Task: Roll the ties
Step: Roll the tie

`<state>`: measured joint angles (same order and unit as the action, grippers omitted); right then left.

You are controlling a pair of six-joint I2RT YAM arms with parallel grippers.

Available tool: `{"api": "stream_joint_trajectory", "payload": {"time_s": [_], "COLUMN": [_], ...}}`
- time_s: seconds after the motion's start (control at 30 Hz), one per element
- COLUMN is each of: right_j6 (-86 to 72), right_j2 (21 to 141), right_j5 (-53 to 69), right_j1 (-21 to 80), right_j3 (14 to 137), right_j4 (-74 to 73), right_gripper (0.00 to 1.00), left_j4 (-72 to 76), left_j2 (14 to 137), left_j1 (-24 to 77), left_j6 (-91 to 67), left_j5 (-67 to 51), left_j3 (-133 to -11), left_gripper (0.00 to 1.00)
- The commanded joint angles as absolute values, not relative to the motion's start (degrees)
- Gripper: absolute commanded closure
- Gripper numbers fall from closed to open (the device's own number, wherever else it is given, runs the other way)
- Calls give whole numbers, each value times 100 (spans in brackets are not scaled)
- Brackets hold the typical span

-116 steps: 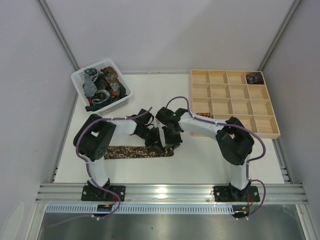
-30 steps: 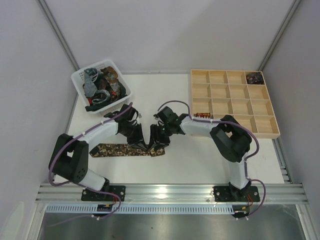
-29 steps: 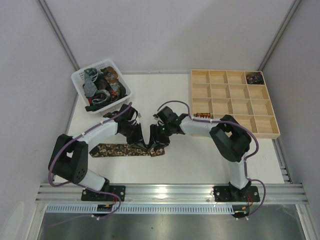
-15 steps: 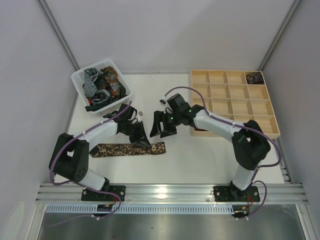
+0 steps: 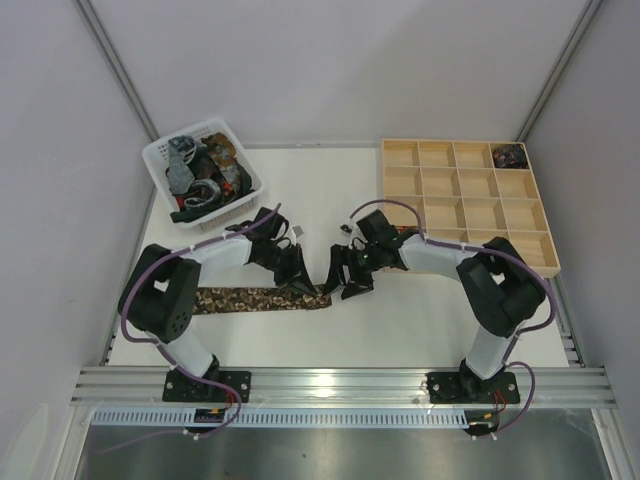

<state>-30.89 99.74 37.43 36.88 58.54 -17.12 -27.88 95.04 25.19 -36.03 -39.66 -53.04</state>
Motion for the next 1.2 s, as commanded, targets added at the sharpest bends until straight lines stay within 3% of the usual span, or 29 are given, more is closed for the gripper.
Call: {"api": "stream_joint_trajectory", "payload": {"time_s": [0.0,0.97,1.07,1.17], "right_j6": [-3234,-3964,-4060,-4227], "right_j2": [10221,11434,11479,11505], "right_j5": [4139,4693,4650,4685], "right_j1": [3700,3999,4034,4034], "right_j3": [5818,6056,6047,6020], "right_j4": [-819,808,887,1037], "right_gripper": [28,42,48,61], "left_j4": [-2742,-2760,-2760,-2760], "left_j2": [9589,9852,9853,9870], "left_j1": [2514,1916,1907,1907], "left_j6": [-3516,-2892,-2874,-2848], "left_j5": [-4017,-3946,-3946,-3972], "left_j3": [-5282,-5027,-5027,-5019], "left_gripper": [91,92,92,92]}}
